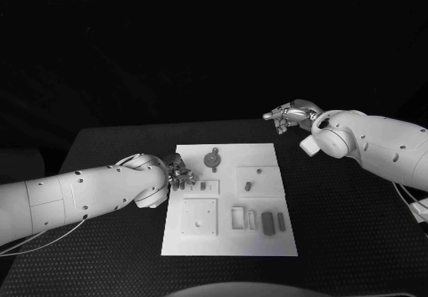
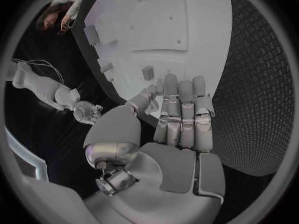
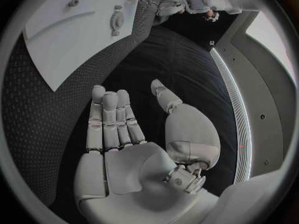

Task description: Assemble the parts on the task board

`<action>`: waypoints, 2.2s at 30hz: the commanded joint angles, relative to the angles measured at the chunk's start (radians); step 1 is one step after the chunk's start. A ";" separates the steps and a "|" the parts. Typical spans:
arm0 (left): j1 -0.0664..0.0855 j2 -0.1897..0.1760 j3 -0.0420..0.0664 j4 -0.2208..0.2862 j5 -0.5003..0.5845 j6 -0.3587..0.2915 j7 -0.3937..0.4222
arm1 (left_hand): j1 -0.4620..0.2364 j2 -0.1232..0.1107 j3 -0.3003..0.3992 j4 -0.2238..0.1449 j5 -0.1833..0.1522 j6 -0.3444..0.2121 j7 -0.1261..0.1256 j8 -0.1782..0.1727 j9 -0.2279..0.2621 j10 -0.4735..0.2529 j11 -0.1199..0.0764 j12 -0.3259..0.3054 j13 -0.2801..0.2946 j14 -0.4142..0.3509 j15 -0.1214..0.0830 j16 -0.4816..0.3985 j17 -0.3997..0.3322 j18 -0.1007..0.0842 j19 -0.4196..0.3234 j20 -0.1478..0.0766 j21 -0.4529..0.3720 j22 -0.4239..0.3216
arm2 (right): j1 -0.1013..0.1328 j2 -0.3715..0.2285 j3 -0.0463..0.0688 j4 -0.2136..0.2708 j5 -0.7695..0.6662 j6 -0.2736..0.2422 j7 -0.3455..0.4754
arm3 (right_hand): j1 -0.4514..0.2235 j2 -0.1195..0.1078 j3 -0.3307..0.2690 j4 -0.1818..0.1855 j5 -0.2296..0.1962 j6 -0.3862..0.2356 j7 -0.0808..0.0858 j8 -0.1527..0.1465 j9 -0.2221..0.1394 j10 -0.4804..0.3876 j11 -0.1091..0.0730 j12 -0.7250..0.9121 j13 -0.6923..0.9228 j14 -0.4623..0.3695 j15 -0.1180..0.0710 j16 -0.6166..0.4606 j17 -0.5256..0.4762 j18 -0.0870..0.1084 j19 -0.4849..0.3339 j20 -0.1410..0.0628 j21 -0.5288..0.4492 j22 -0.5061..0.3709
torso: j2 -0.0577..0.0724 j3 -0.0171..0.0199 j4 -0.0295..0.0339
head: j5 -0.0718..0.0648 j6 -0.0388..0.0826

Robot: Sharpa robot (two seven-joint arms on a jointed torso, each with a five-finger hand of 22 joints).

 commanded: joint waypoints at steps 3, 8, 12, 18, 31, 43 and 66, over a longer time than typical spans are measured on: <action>-0.002 0.003 0.001 0.005 -0.037 0.017 -0.014 | -0.007 -0.009 0.010 -0.008 0.007 0.028 -0.025 0.004 0.005 0.045 -0.024 0.045 0.030 0.026 -0.012 0.044 0.012 0.002 0.035 -0.010 0.033 0.027 | -0.001 0.000 0.000 0.001 0.000 0.011 0.005 | -0.004 0.003 -0.003 0.001 0.004 -0.002 0.005 0.001 0.001 0.010 0.000 0.001 -0.002 -0.001 -0.005 -0.003 -0.002 0.015 0.001 0.009 -0.005 -0.001 | 0.000 -0.0006 0.0008 | 0.001 -0.004; -0.002 0.004 0.001 0.006 -0.056 0.019 -0.029 | -0.011 -0.010 0.009 -0.019 0.009 0.035 -0.036 0.000 0.008 0.061 -0.037 0.165 0.116 0.052 -0.040 0.134 0.039 0.006 0.076 -0.033 0.107 0.028 | -0.001 0.001 0.000 0.001 0.000 0.012 0.005 | -0.003 0.003 -0.003 0.001 0.004 -0.002 0.005 0.001 0.001 0.010 0.000 0.002 -0.002 -0.001 -0.005 -0.003 -0.002 0.015 0.001 0.009 -0.005 -0.001 | 0.000 -0.0006 0.0002 | 0.001 -0.007; -0.003 0.003 0.001 0.007 -0.060 0.023 -0.031 | -0.013 -0.009 0.014 -0.018 0.008 0.036 -0.041 -0.005 0.010 0.046 -0.044 0.245 0.183 0.065 -0.059 0.186 0.044 0.005 0.088 -0.051 0.162 0.028 | -0.001 0.000 0.000 0.001 0.000 0.013 0.005 | -0.003 0.003 -0.003 0.001 0.004 -0.002 0.005 0.001 0.001 0.010 0.000 0.002 -0.003 -0.001 -0.005 -0.003 -0.002 0.015 0.001 0.009 -0.005 -0.001 | 0.000 -0.0008 -0.0001 | 0.002 -0.008; -0.004 0.006 0.001 0.003 -0.059 0.024 -0.036 | -0.015 -0.007 0.020 -0.018 0.007 0.037 -0.043 -0.007 0.014 0.032 -0.046 0.288 0.212 0.059 -0.070 0.219 0.043 0.001 0.082 -0.063 0.203 0.027 | -0.003 0.002 0.000 -0.001 0.000 0.015 0.006 | -0.003 0.004 -0.003 0.001 0.004 -0.002 0.005 0.001 0.001 0.010 0.000 0.002 -0.003 -0.001 -0.005 -0.003 -0.002 0.015 0.001 0.009 -0.005 -0.001 | 0.000 0.0002 0.0002 | 0.002 -0.010; -0.013 0.011 0.001 -0.005 -0.071 0.021 -0.044 | -0.018 -0.009 0.021 -0.017 0.007 0.035 -0.042 -0.010 0.015 0.027 -0.045 0.300 0.217 0.057 -0.074 0.228 0.038 -0.001 0.077 -0.066 0.218 0.027 | -0.008 0.003 0.000 -0.003 0.001 0.017 0.006 | -0.003 0.004 -0.003 0.001 0.003 -0.002 0.004 0.001 0.001 0.010 0.000 0.003 -0.004 -0.001 -0.005 -0.004 -0.002 0.015 0.002 0.009 -0.005 -0.001 | 0.000 0.0007 0.0003 | 0.003 -0.016; -0.017 0.014 0.001 -0.006 -0.073 0.032 -0.045 | -0.025 -0.015 0.020 -0.011 0.007 0.035 -0.041 -0.010 0.016 0.022 -0.045 0.305 0.219 0.053 -0.075 0.233 0.034 -0.004 0.071 -0.068 0.227 0.026 | -0.010 0.003 0.000 -0.004 0.002 0.019 0.007 | -0.003 0.004 -0.003 0.001 0.003 -0.002 0.004 0.002 0.001 0.010 0.000 0.003 -0.006 -0.001 -0.005 -0.004 -0.002 0.015 0.002 0.009 -0.006 -0.001 | -0.001 0.0002 -0.0004 | 0.003 -0.019; -0.023 0.008 0.001 0.012 -0.114 0.085 -0.052 | -0.034 -0.025 0.020 0.005 0.008 0.044 -0.045 -0.008 0.020 0.019 -0.048 0.312 0.217 0.051 -0.075 0.242 0.024 -0.006 0.063 -0.071 0.240 0.025 | -0.012 0.002 0.000 -0.001 0.010 0.024 0.006 | -0.004 0.004 -0.004 0.002 0.003 -0.001 0.004 0.002 0.001 0.009 0.000 0.005 -0.008 -0.001 -0.005 -0.004 -0.002 0.015 0.002 0.009 -0.006 -0.001 | -0.001 -0.0006 0.0002 | 0.004 -0.025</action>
